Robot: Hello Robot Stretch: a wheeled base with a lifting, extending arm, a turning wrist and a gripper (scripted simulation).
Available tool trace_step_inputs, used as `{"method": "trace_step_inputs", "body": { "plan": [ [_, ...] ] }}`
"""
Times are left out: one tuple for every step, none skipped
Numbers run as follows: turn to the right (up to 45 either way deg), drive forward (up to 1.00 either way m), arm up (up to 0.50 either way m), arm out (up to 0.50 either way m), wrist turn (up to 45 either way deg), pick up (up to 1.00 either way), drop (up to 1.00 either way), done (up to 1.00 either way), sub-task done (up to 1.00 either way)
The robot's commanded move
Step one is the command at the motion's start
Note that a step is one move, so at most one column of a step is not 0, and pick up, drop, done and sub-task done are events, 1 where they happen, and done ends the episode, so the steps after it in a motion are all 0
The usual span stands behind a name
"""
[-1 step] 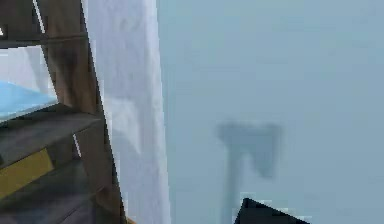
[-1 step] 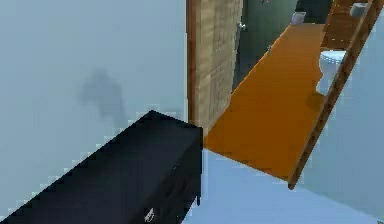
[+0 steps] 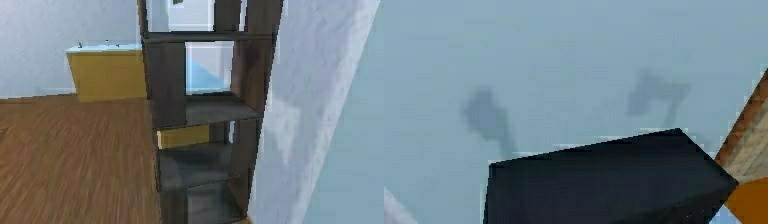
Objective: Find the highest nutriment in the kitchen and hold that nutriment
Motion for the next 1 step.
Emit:
{"method": "trace_step_inputs", "body": {
  "plan": [
    [-45.0, 0.00, 0.00, 0.00, 0.0, 0.00, 0.00, 0.00, 0.00]
  ]
}}
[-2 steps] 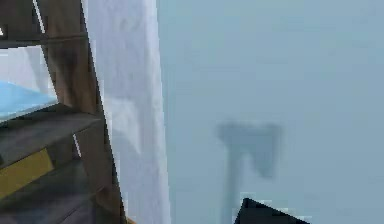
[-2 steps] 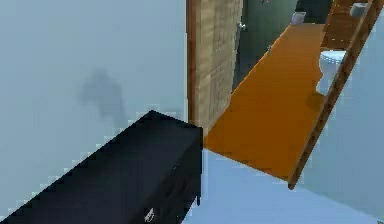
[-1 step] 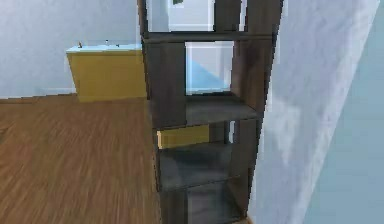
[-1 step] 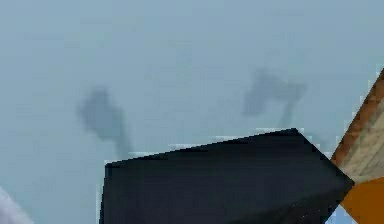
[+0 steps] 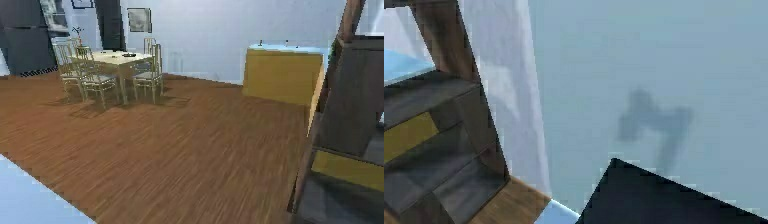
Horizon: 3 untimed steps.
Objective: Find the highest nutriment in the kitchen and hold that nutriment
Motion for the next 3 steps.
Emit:
{"method": "trace_step_inputs", "body": {
  "plan": [
    [-45.0, 0.00, 0.00, 0.00, 0.0, 0.00, 0.00, 0.00, 0.00],
    [-12.0, 0.00, 0.00, 0.00, 0.0, 0.00, 0.00, 0.00, 0.00],
    [0.0, 0.25, 0.00, 0.00, 0.0, 0.00, 0.00, 0.00, 0.00]
  ]
}}
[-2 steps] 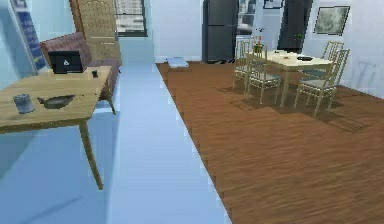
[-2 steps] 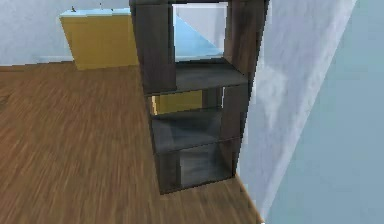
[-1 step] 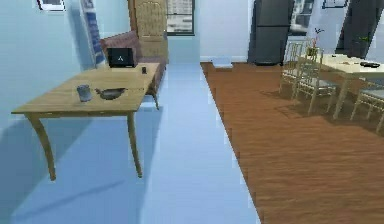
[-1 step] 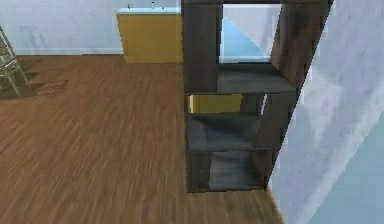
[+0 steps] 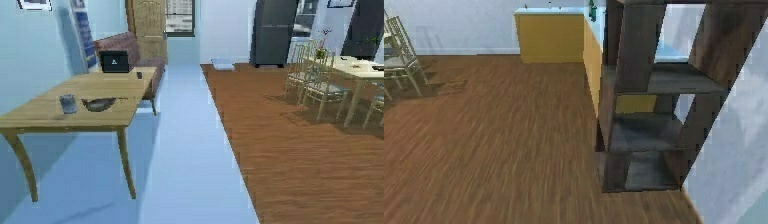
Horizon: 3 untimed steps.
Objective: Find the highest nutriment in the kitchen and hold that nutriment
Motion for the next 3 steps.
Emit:
{"method": "trace_step_inputs", "body": {
  "plan": [
    [42.0, 0.00, 0.00, 0.00, 0.0, 0.00, 0.00, 0.00, 0.00],
    [0.0, 1.00, 0.00, 0.00, 0.0, 0.00, 0.00, 0.00, 0.00],
    [3.0, 0.00, 0.00, 0.00, 0.0, 0.00, 0.00, 0.00, 0.00]
  ]
}}
